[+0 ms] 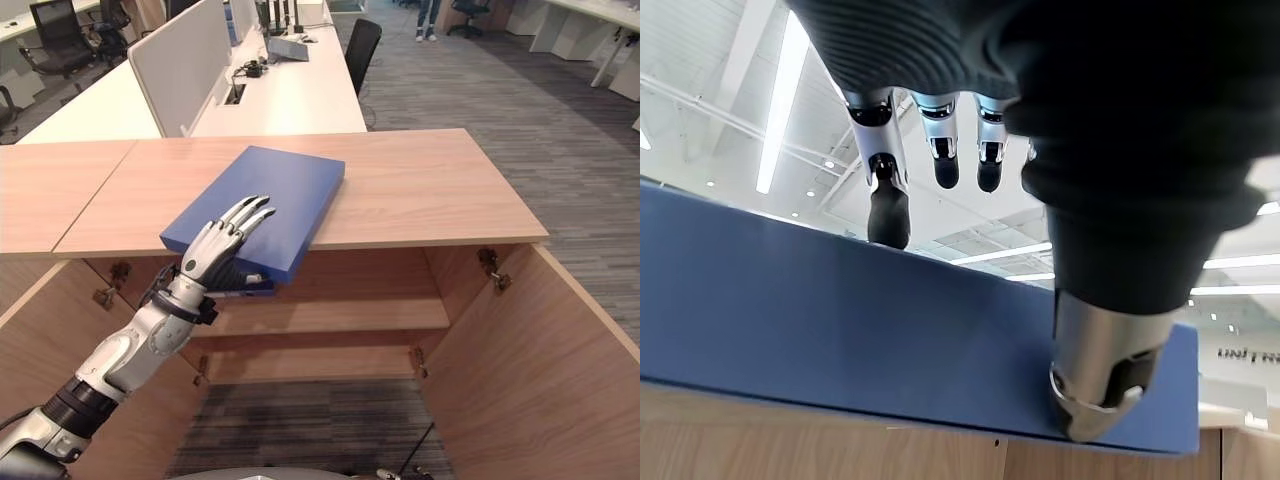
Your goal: Put the empty folder in the office cabinet
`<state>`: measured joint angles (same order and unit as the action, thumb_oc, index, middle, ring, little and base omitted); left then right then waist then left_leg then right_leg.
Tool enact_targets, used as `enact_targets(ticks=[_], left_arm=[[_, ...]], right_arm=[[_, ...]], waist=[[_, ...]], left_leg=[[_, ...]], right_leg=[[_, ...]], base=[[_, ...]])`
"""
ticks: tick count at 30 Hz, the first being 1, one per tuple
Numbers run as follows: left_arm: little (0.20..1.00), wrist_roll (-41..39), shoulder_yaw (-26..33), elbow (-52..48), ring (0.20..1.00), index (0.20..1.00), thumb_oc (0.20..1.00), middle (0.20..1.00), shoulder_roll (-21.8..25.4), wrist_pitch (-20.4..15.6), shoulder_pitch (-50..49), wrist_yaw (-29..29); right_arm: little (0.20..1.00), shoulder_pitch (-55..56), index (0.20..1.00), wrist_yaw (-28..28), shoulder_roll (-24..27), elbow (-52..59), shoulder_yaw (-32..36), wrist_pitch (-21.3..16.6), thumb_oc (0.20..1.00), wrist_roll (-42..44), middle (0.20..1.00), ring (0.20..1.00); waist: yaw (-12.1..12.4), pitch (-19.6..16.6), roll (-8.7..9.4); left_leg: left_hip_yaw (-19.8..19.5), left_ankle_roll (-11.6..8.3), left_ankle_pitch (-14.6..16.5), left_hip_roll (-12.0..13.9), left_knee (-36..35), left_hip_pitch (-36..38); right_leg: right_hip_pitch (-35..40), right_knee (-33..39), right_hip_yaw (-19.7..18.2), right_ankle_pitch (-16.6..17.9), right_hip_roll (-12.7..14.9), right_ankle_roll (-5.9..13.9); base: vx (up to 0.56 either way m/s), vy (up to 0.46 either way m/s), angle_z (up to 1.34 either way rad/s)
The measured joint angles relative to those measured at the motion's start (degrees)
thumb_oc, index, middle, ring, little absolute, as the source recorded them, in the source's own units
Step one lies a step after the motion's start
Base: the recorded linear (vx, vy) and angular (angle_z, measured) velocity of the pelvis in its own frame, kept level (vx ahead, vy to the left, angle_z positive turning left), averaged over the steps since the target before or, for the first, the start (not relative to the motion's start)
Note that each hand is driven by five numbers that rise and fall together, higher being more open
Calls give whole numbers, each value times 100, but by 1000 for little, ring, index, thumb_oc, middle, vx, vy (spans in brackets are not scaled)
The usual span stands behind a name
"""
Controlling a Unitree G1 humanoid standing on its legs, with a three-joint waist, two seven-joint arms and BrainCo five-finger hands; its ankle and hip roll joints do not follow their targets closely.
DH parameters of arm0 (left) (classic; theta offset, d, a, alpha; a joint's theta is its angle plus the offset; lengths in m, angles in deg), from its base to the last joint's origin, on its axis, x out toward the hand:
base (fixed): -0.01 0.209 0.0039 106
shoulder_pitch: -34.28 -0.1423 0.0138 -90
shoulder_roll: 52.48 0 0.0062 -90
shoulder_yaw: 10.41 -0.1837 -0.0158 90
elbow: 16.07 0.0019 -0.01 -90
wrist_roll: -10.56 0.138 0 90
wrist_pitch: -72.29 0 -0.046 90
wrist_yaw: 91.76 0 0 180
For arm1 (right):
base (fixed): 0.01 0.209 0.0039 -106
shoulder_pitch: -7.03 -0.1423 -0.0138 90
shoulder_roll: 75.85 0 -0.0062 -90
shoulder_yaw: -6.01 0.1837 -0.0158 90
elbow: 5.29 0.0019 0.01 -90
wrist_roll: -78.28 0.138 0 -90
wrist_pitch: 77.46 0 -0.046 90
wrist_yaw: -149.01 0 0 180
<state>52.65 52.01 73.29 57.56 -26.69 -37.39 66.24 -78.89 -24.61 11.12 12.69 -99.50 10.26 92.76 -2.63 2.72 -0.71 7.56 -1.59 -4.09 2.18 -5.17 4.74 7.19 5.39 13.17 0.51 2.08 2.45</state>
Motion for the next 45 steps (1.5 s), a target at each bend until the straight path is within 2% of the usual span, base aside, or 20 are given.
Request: enact_targets(ticks=[16,27,45], left_arm=[[1000,1285,-402,722,1000,1000,1000,1000,117,286,503,-393],[1000,1576,-650,823,1000,1000,1000,1000,307,368,618,-376],[1000,2020,-1198,1699,1000,1000,1000,1000,296,515,1135,-453]], right_arm=[[1000,-57,1000,2,15,-69,11,-9,1000,2,1000,1000],[1000,-50,1000,-4,20,-128,11,-7,1000,2,1000,1000],[1000,-28,1000,-7,83,-235,10,-8,1000,1,1000,1000]], waist=[[-8,-27,-36],[-5,-96,-26],[-14,-248,-93]], left_leg=[[64,14,22,0,0,31],[71,15,22,0,-1,43],[99,-5,59,2,-50,53]], right_leg=[[3,0,-60,9,1,-8],[12,0,-68,16,1,-16],[4,0,-115,31,1,-8]], base=[[1,1,-1],[0,0,0],[0,0,0]])
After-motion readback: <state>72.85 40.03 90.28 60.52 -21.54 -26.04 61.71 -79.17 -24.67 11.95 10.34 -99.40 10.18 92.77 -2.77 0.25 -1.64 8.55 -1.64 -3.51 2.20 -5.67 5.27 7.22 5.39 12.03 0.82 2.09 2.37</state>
